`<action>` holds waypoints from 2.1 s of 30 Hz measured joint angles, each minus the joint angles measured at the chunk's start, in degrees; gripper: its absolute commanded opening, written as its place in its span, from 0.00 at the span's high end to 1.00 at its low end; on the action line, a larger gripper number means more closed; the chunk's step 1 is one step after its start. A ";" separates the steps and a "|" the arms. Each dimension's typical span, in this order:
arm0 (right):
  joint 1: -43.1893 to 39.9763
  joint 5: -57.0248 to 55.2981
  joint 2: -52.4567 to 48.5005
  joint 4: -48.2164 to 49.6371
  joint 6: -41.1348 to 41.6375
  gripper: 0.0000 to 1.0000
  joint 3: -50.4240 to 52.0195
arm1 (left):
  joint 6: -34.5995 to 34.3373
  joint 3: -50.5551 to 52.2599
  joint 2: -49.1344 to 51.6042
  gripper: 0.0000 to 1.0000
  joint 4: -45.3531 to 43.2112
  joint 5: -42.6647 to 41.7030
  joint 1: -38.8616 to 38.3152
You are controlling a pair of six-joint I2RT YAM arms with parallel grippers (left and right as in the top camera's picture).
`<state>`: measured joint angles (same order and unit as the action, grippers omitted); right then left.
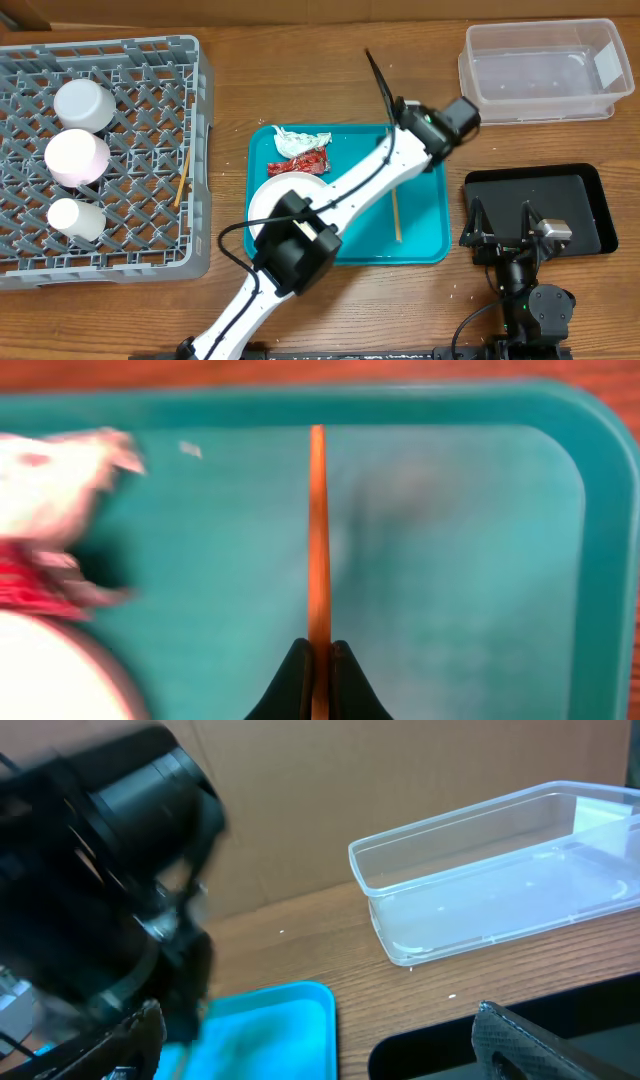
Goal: Sort waste into correct bins and load items into the dishwasher
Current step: 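Carry the second chopstick to the rack and release it in a slot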
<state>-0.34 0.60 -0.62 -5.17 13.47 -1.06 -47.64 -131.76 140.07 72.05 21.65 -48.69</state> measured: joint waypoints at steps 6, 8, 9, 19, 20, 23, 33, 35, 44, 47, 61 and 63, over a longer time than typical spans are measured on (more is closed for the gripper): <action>0.00 0.00 -0.02 0.00 0.00 0.00 0.00 | 12.35 -9.16 -1.33 0.96 12.07 2.75 6.91; 0.00 0.00 0.00 -0.02 0.00 0.00 0.00 | 16.52 -10.54 -2.60 0.96 14.51 3.67 10.27; 0.00 0.00 0.00 -0.02 -0.02 0.00 0.00 | 18.97 -11.21 -3.43 0.96 15.63 4.13 12.55; 0.00 0.00 -0.02 0.00 -0.02 0.00 0.00 | 40.72 -12.33 -8.09 0.96 15.17 -1.42 35.63; 0.00 0.00 0.00 0.00 -0.02 0.00 0.00 | 42.64 -12.33 -8.07 0.96 14.93 -3.80 37.64; 0.00 0.02 0.00 -0.02 -0.02 0.00 0.00 | 47.56 -12.33 -8.07 0.96 13.90 -11.23 43.71; 0.00 0.00 0.00 0.02 -0.02 0.00 0.00 | 55.25 -6.88 -8.07 0.96 9.46 -28.48 57.16; 0.00 0.00 0.00 0.02 -0.02 0.00 0.00 | 56.30 -5.33 -8.07 0.95 8.50 -30.69 57.81; 0.00 0.00 0.00 0.00 -0.04 0.00 0.00 | 58.31 -0.90 -8.07 0.96 5.53 -34.42 58.55; 0.00 0.00 0.00 0.00 0.00 0.00 0.00 | 58.36 -0.90 -8.07 0.96 4.96 -34.80 58.58; 0.00 0.00 0.00 0.00 -0.02 0.00 0.00 | 54.93 -1.20 -8.07 0.62 9.09 -36.61 59.45; 0.00 0.00 0.00 0.00 -0.02 0.00 0.00 | 54.31 -2.27 -8.07 0.00 10.99 -39.19 59.47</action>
<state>-0.34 0.60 -0.62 -5.17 13.45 -1.06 6.68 -134.04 132.00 83.05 -17.54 10.79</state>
